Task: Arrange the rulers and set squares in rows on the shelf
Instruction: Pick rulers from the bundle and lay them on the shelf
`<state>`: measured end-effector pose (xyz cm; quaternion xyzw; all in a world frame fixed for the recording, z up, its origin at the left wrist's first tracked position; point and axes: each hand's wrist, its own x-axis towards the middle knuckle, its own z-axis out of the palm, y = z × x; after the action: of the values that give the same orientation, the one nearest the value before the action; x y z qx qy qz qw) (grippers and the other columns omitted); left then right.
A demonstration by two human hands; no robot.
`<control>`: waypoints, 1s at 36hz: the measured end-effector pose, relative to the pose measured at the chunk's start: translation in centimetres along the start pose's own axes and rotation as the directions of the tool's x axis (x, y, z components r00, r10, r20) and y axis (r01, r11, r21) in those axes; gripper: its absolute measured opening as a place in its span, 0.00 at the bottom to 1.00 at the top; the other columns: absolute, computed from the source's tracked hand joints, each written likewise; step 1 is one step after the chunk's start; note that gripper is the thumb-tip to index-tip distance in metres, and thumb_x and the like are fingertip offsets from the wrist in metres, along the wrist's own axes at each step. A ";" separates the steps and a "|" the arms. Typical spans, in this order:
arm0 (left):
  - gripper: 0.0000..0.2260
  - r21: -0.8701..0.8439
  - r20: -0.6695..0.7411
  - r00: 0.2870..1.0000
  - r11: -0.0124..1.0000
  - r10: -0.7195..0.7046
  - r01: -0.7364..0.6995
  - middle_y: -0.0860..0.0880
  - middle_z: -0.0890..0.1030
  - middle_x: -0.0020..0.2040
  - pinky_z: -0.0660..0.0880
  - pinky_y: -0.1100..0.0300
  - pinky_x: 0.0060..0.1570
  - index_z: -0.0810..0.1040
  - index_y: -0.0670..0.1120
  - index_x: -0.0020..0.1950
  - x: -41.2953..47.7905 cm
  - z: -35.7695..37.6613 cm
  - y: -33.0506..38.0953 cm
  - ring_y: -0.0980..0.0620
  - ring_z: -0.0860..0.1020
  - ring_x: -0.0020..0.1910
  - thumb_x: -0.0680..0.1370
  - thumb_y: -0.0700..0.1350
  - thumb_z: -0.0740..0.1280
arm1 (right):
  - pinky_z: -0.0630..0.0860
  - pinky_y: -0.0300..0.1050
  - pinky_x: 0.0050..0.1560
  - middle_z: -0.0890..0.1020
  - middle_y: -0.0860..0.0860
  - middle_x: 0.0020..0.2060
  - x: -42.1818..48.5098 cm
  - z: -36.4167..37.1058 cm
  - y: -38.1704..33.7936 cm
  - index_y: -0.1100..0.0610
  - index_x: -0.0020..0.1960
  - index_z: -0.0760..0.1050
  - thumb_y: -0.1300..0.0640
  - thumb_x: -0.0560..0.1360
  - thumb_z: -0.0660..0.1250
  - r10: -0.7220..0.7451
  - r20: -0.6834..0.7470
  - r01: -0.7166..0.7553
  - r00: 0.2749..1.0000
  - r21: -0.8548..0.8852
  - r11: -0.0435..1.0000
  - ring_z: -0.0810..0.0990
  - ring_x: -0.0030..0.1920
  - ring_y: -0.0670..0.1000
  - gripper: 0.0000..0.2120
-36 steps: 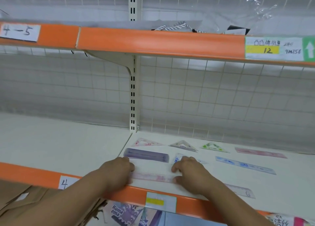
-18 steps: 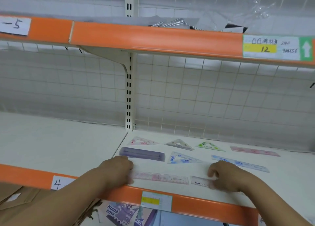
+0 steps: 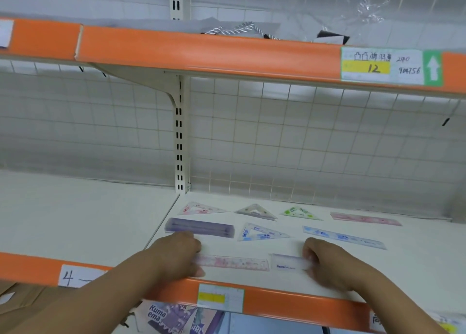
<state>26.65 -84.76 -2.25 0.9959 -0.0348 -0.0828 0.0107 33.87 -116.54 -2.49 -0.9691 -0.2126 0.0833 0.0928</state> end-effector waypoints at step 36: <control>0.20 0.000 0.045 0.999 1.000 -0.013 0.013 0.49 0.71 0.61 0.70 0.57 0.54 0.74 0.48 0.62 0.2 -0.7 0.3 0.50 0.73 0.59 0.76 0.58 0.66 | 0.69 0.33 0.47 0.79 0.44 0.43 2.8 -0.8 -0.2 0.49 0.44 0.74 0.59 0.79 0.59 -0.160 -0.119 0.173 0.980 0.107 0.979 0.76 0.45 0.44 0.09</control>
<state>26.96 -85.09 -1.61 0.9940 -0.0284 -0.1054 0.0095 36.43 -115.29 -2.02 -0.9439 -0.2825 0.0341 0.1676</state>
